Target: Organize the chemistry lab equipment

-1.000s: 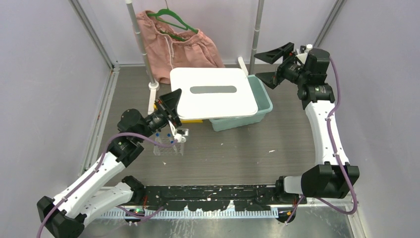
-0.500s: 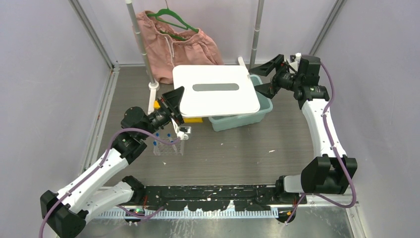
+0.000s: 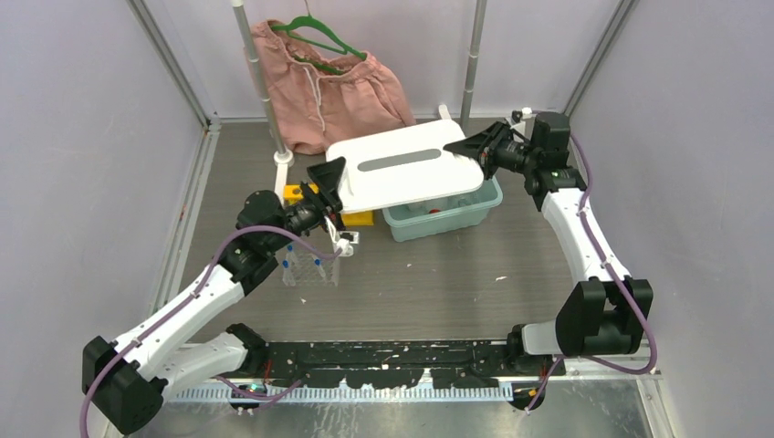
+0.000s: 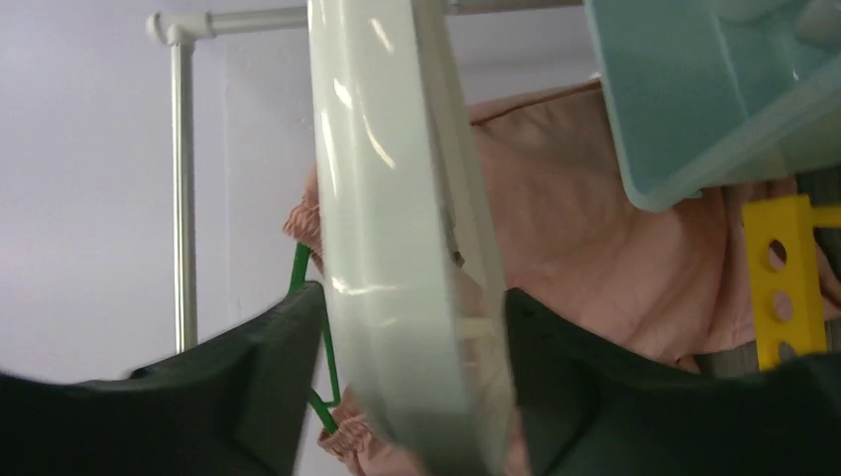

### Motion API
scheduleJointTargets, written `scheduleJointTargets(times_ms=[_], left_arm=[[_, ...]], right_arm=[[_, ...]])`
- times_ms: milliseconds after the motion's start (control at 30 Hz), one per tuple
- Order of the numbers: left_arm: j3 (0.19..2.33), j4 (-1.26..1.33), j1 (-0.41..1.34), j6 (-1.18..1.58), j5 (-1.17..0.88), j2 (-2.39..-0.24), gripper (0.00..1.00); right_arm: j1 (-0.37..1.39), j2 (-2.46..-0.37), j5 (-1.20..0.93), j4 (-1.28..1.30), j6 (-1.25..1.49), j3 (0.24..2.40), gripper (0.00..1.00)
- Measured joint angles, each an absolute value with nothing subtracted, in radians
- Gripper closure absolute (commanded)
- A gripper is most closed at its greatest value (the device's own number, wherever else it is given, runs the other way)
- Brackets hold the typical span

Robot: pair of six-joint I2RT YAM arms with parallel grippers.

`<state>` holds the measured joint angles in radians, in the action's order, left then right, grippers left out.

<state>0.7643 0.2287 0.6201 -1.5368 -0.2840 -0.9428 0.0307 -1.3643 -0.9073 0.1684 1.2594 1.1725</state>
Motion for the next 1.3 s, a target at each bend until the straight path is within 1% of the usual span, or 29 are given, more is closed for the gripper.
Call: scheduleJointTargets(times_ms=[67,100,133,333,500,600,867,1033,1133,1233,1300], left_arm=[[0.764,0.164,0.626,-1.558,-0.293,-0.959,0.07],[0.765,0.128,0.632,-1.565,-0.297,-0.97,0.02],[0.769,0.089,0.638,-1.576,-0.297,-0.98,0.01],[0.852,-0.138,0.674,-1.597,-0.258,-1.026,0.0],[0.91,-0.282,0.676,-1.588,-0.226,-1.031,0.0],[0.911,-0.345,0.677,-1.575,-0.202,-1.032,0.0],[0.947,-0.455,0.677,-1.489,-0.136,-1.069,0.0],[0.961,-0.479,0.678,-1.453,-0.113,-1.071,0.0],[0.967,-0.488,0.678,-1.439,-0.104,-1.073,0.0],[0.981,-0.492,0.678,-1.424,-0.097,-1.083,0.0],[0.993,-0.492,0.678,-1.417,-0.096,-1.093,0.0]], right_arm=[[0.022,-1.366,-0.913,0.161,1.273,1.188,0.85],[0.012,-1.368,-0.915,0.157,1.277,1.196,0.86],[0.006,-1.371,-0.915,0.156,1.278,1.204,0.88],[-0.055,-1.42,-0.885,0.15,1.243,1.221,0.93],[-0.116,-1.461,-0.865,0.149,1.233,1.221,0.93],[-0.146,-1.474,-0.847,0.196,1.183,1.237,0.92],[-0.165,-1.511,-0.796,0.337,0.997,1.312,0.78],[-0.164,-1.555,-0.793,0.359,0.953,1.314,0.61],[-0.164,-1.584,-0.756,0.422,0.897,1.315,0.53],[-0.163,-1.605,-0.709,0.508,0.832,1.328,0.41],[-0.16,-1.621,-0.672,0.574,0.784,1.359,0.36]])
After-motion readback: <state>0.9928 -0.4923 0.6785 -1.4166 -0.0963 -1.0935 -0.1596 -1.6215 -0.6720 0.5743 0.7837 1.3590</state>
